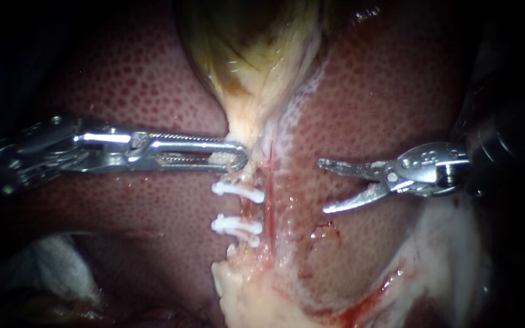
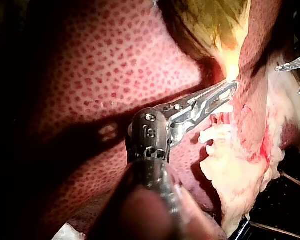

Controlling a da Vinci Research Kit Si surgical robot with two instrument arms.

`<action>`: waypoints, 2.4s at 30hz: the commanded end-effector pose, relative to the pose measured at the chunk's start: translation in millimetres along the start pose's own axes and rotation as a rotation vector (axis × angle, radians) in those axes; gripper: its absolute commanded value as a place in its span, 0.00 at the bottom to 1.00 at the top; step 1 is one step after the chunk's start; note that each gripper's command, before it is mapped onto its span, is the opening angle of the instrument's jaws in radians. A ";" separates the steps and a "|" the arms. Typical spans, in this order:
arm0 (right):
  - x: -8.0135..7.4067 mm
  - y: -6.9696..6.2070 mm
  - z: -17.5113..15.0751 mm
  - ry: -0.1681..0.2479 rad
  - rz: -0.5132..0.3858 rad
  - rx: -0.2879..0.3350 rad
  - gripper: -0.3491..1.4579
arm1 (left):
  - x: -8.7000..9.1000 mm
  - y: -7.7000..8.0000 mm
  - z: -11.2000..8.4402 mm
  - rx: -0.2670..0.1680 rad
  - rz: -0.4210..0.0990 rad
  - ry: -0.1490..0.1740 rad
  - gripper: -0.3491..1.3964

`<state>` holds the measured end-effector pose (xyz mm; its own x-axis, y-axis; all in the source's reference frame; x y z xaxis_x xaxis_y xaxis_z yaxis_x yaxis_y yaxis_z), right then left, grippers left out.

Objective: Go to the cutting position left tube

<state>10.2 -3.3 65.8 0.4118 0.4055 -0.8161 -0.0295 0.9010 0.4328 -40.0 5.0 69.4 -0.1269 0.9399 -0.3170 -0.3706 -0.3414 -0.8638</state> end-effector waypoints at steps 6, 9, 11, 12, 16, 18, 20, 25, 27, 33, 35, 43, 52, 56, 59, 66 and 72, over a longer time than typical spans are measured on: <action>-0.1 0.0 0.2 -0.001 0.000 -0.004 0.98 | 2.9 0.6 -4.4 0.025 -0.019 0.021 0.00; -0.1 0.0 0.3 0.000 -0.001 -0.002 0.98 | 5.3 0.9 -7.8 0.036 -0.033 0.049 0.00; -0.1 0.0 0.3 0.000 0.000 -0.002 0.98 | 6.3 1.1 -9.6 0.037 -0.032 0.068 0.00; -0.1 0.0 0.3 0.000 0.000 -0.002 0.98 | 6.8 1.3 -10.6 0.038 -0.026 0.076 0.00; -0.1 0.0 0.5 0.000 0.000 0.000 0.98 | 7.5 2.1 -12.6 0.042 -0.027 0.092 0.00; -0.2 0.0 0.7 0.002 -0.001 0.005 0.98 | 7.5 2.5 -12.8 0.042 -0.028 0.096 0.00; -0.3 -0.1 1.1 0.006 -0.002 0.005 0.98 | 7.3 2.8 -12.7 0.045 -0.028 0.098 0.00; -2.1 -0.9 4.5 -0.007 0.000 0.036 0.98 | 7.0 3.0 -12.5 0.051 -0.027 0.101 0.00; -3.0 -1.3 6.5 -0.020 0.009 0.048 0.98 | 7.0 3.0 -12.4 0.049 -0.027 0.100 0.00; -6.0 -2.2 12.8 -0.056 0.042 0.073 0.98 | 6.7 3.4 -12.2 0.045 -0.025 0.097 0.00; -6.7 -2.3 14.4 -0.064 0.053 0.074 0.98 | 6.5 3.6 -12.1 0.044 -0.025 0.097 0.00; -7.9 -2.0 18.3 -0.070 0.097 0.080 0.98 | 6.4 4.1 -12.0 0.042 -0.024 0.095 0.00; -7.4 -1.7 19.7 -0.065 0.164 0.109 0.98 | 6.4 4.2 -11.9 0.040 -0.024 0.094 0.00; -7.1 -1.6 20.4 -0.065 0.198 0.132 0.98 | 6.4 4.3 -11.8 0.040 -0.024 0.094 0.00; -6.9 -1.4 21.1 -0.064 0.223 0.150 0.98 | 6.3 4.5 -11.8 0.038 -0.024 0.093 0.00; -6.4 -1.1 22.9 -0.063 0.239 0.160 0.98 | 6.3 4.5 -11.8 0.038 -0.024 0.093 0.00; -6.7 -1.0 23.4 -0.064 0.255 0.156 0.97 | 6.2 4.5 -11.7 0.039 -0.024 0.094 0.00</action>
<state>28.9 -10.5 79.9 0.4654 0.6054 -0.6456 -0.0034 0.7307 0.6827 -31.7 9.2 58.9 -0.0319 0.9423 -0.3334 -0.4078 -0.3168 -0.8564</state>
